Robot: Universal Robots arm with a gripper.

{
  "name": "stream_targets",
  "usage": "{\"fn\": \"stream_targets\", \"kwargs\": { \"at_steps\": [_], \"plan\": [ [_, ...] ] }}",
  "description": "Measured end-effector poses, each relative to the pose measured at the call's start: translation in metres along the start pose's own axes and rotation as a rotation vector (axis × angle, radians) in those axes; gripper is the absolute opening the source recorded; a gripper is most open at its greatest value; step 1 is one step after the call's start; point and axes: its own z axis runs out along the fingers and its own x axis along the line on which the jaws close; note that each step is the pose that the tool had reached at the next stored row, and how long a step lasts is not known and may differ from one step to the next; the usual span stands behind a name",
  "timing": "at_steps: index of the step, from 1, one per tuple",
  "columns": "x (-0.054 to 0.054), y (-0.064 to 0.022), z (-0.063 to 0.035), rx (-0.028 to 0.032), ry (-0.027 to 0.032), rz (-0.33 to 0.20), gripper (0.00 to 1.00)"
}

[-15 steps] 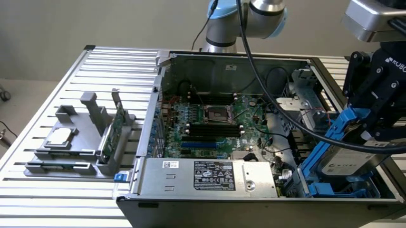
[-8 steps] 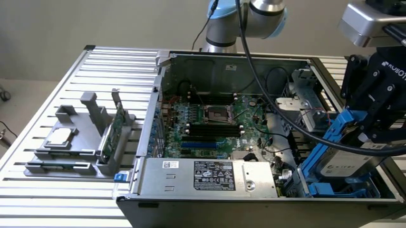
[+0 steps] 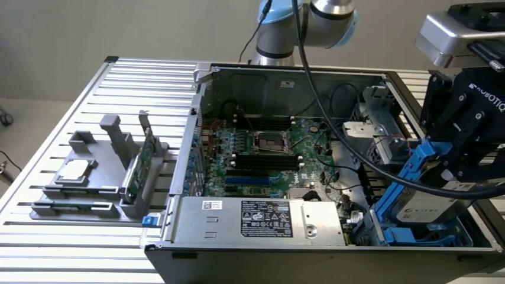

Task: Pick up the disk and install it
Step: 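Insert the disk into the insertion slot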

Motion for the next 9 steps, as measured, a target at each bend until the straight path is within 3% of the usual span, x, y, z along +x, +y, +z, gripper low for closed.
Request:
{"fn": "stream_targets", "kwargs": {
  "at_steps": [9],
  "plan": [
    [-0.0001, -0.0002, 0.0064, -0.0015, -0.0001, -0.013, 0.32]
  ]
}}
